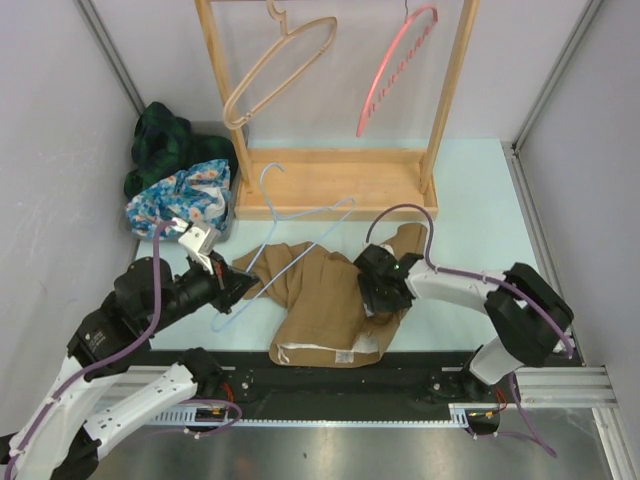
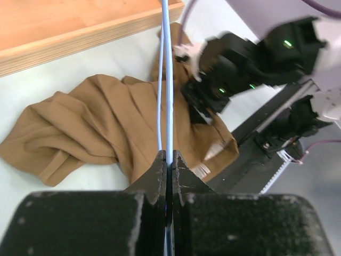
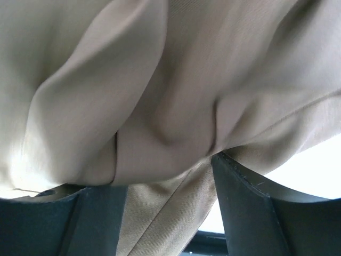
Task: Place the skirt on the hanger
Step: Locate the hanging ribbon on the skirt
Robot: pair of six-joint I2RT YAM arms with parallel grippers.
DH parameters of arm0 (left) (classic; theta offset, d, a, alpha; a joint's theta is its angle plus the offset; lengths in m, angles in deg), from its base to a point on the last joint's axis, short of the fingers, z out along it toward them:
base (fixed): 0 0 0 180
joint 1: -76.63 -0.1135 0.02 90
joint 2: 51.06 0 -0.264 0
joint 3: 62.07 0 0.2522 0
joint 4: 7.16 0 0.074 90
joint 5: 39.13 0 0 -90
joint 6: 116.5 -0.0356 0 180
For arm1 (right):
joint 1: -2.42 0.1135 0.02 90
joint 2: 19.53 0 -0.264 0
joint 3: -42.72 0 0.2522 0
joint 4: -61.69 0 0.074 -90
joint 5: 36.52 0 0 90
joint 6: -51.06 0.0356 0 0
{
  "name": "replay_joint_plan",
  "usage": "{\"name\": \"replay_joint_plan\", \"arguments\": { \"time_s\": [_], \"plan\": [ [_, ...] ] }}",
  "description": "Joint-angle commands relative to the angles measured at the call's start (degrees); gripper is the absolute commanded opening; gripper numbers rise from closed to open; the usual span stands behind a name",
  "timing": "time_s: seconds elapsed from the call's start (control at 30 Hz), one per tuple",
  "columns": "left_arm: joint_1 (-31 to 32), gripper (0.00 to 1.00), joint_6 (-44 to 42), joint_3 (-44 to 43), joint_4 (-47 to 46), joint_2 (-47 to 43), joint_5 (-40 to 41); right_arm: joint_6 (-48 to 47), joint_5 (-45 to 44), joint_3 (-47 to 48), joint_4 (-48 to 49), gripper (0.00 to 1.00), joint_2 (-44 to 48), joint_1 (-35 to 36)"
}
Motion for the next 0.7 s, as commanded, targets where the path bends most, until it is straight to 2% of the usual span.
{"name": "replay_joint_plan", "arguments": {
  "time_s": [0.0,0.23,0.4,0.5,0.67],
  "plan": [
    [0.28,0.0,-0.83,0.66,-3.34,-0.48,-4.68,-5.04,-2.22,6.58,14.57,0.65,-8.83,-9.15],
    [0.28,0.0,-0.3,2.41,-3.87,-0.13,-3.8,-12.69,-0.02,18.79,16.25,0.64,-17.27,-18.48],
    [0.37,0.0,-1.53,2.59,-4.13,2.15,-6.87,-16.47,2.78,23.81,16.61,0.64,-19.13,-22.0],
    [0.37,0.0,-2.23,2.33,-2.99,2.94,-8.37,-16.65,3.75,23.12,14.41,0.65,-14.14,-22.09],
    [0.37,0.0,-2.41,4.26,-3.43,2.07,-11.0,-14.28,5.6,19.78,8.52,0.69,2.0,-21.83]
  ]
}}
